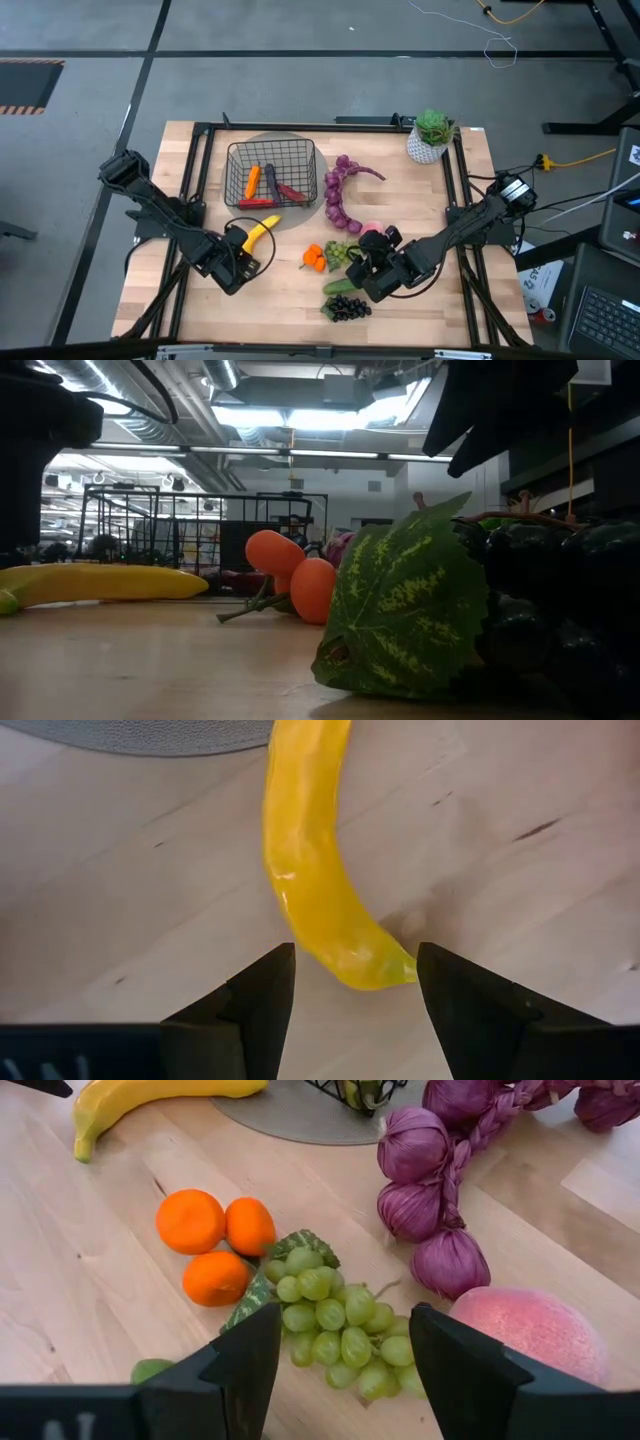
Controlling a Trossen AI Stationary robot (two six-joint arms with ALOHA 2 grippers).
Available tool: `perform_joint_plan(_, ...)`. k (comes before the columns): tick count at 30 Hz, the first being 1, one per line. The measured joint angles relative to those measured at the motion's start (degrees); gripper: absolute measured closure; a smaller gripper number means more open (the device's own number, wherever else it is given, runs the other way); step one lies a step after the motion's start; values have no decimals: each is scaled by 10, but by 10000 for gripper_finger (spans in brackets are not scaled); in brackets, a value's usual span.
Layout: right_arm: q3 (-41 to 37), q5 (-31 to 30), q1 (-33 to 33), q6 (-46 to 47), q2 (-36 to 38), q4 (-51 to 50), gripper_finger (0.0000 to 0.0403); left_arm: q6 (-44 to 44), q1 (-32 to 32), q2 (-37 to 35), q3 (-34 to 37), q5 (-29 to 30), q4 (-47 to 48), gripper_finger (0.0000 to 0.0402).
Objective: Build produce basket
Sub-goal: Put the banana into the wire basket
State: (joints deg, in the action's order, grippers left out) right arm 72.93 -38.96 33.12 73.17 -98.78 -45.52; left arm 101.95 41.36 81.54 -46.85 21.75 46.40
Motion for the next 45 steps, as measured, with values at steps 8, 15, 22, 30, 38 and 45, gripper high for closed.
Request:
perform_joint_plan(8, 0, 0, 0, 0, 0, 2, 182, 22, 0, 0, 0, 4, -2, 195)
perform_joint_plan(15, 0, 0, 0, 0, 0, 6, 182, 57, 0, 18, 0, 22, -7, 195)
perform_joint_plan(22, 0, 0, 0, 0, 0, 6, 182, 64, 0, 45, 0, 26, -11, 195)
perform_joint_plan(30, 0, 0, 0, 1, 0, 6, 182, 76, 0, 61, 0, 28, -15, 195)
perform_joint_plan(38, 0, 0, 0, 1, 0, 5, 182, 90, 0, 84, 0, 32, -28, 195)
perform_joint_plan(45, 0, 0, 0, 0, 0, 5, 182, 90, 0, 84, 0, 24, -32, 195)
